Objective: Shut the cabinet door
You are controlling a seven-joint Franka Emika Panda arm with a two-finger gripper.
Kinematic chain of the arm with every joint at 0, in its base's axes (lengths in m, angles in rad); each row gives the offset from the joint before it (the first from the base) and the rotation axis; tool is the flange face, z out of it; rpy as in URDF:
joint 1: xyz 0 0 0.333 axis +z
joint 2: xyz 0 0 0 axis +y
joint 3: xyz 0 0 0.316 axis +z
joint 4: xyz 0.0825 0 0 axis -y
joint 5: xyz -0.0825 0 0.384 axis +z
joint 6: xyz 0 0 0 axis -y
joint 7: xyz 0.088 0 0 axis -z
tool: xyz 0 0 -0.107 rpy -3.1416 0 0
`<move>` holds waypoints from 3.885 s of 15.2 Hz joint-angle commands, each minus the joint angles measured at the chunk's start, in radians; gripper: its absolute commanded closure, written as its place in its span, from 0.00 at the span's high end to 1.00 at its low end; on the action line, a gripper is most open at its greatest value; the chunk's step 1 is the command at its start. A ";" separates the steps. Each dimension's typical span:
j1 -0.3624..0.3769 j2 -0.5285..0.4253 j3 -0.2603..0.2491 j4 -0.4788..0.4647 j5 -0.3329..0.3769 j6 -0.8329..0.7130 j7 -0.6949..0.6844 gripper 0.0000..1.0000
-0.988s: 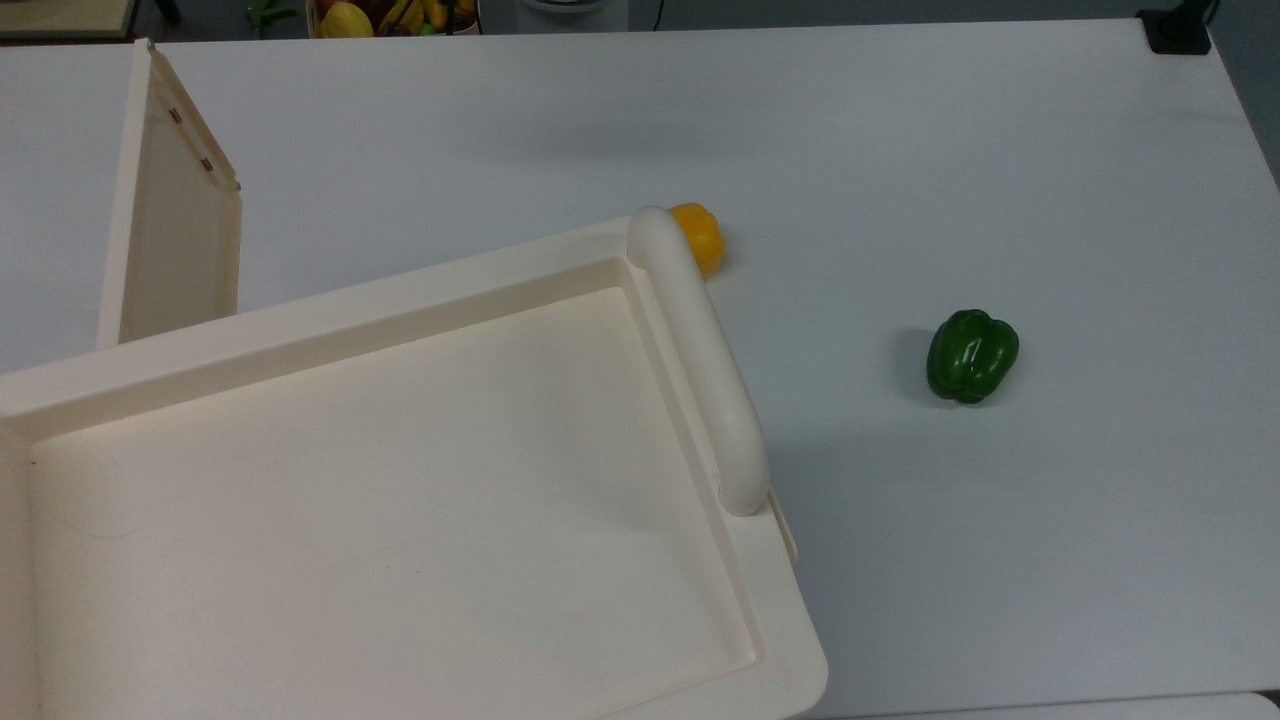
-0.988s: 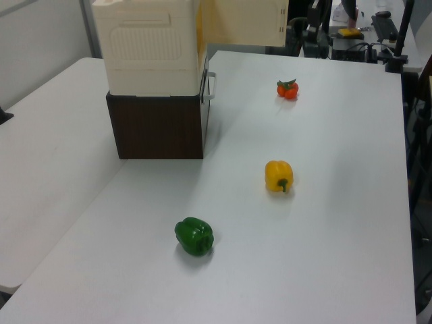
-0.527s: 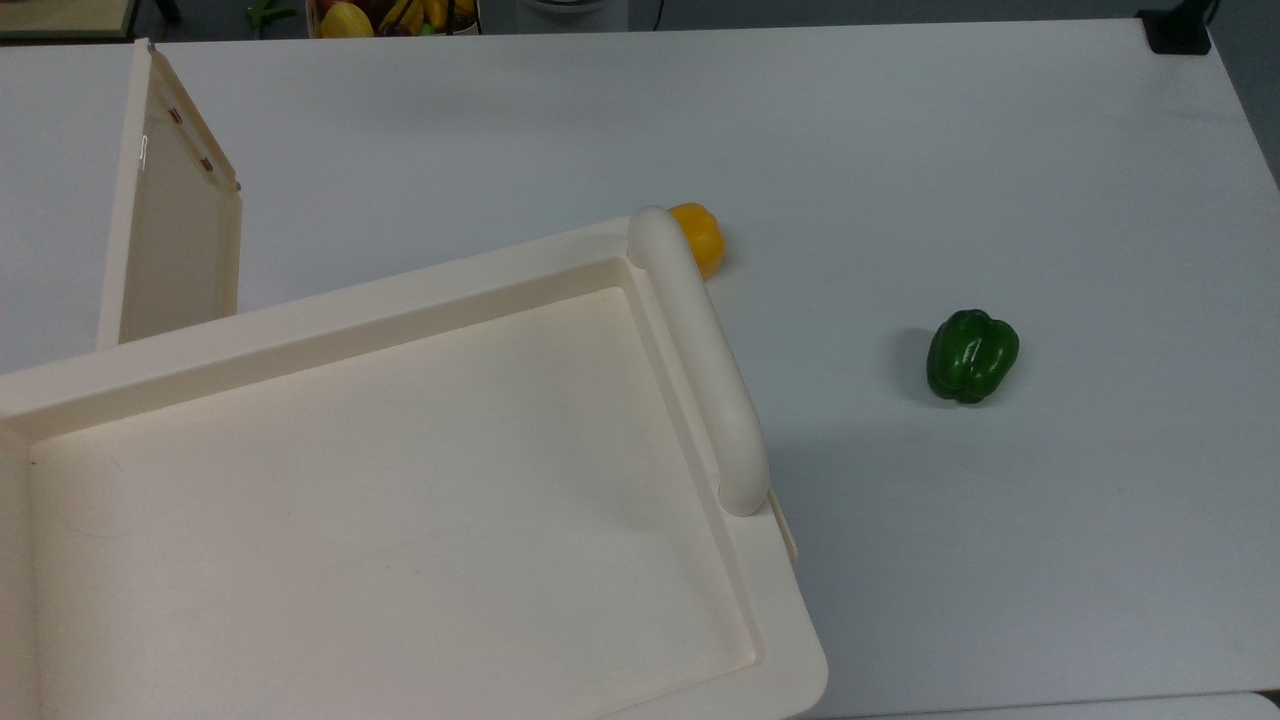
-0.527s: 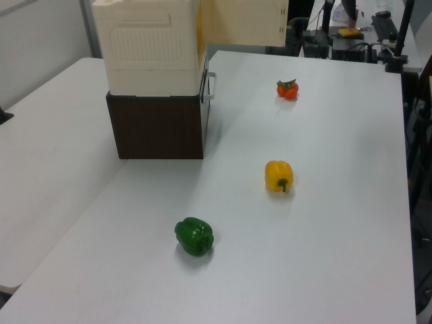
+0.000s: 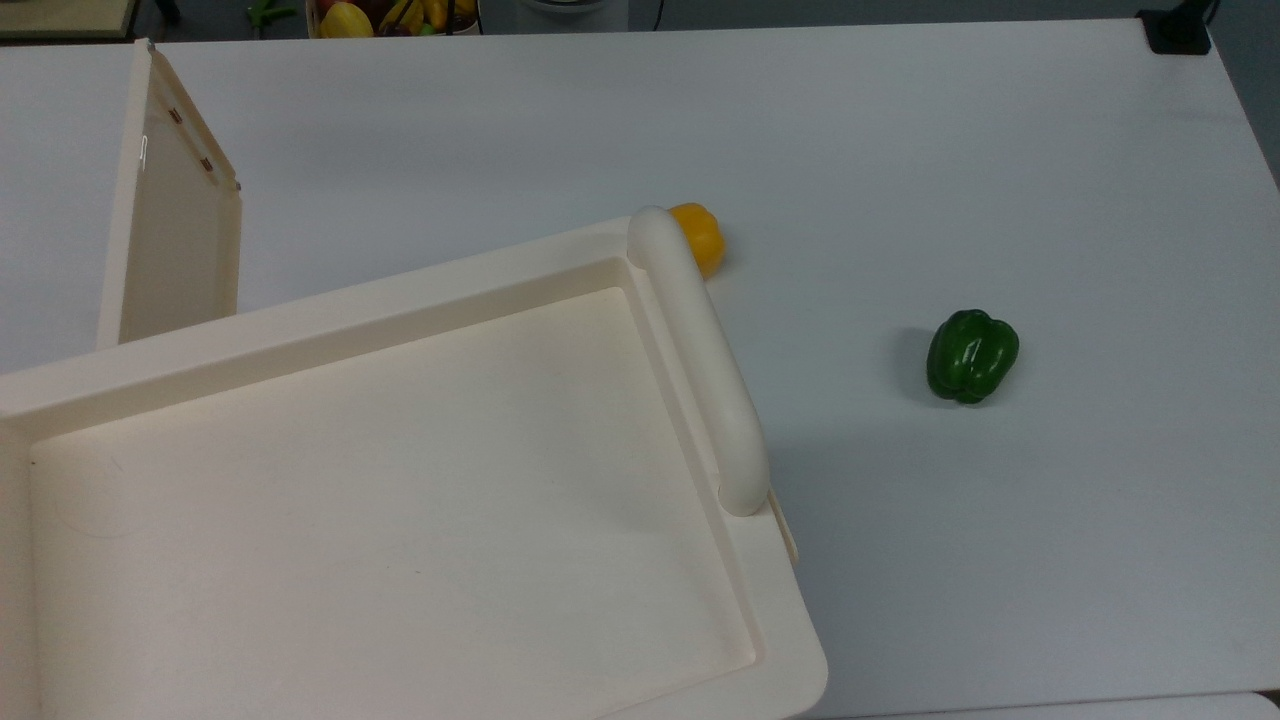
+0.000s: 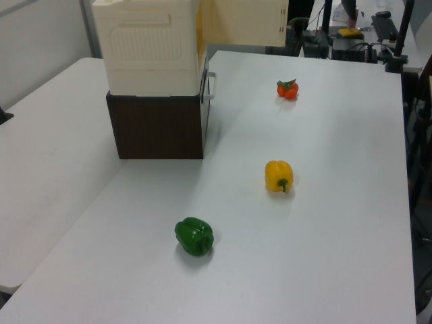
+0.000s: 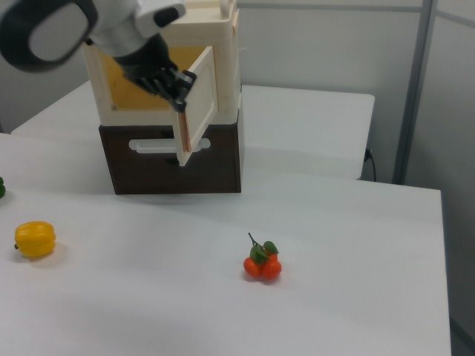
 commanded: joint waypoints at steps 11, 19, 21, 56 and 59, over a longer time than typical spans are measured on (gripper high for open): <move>0.055 0.136 0.049 -0.025 0.027 0.244 0.091 0.00; 0.059 0.199 0.177 0.006 0.070 0.273 0.091 0.00; 0.064 0.218 0.199 0.007 0.070 0.325 0.091 0.00; 0.104 0.052 0.147 -0.126 0.002 0.028 0.102 1.00; 0.113 -0.030 0.097 -0.125 -0.005 -0.267 0.102 1.00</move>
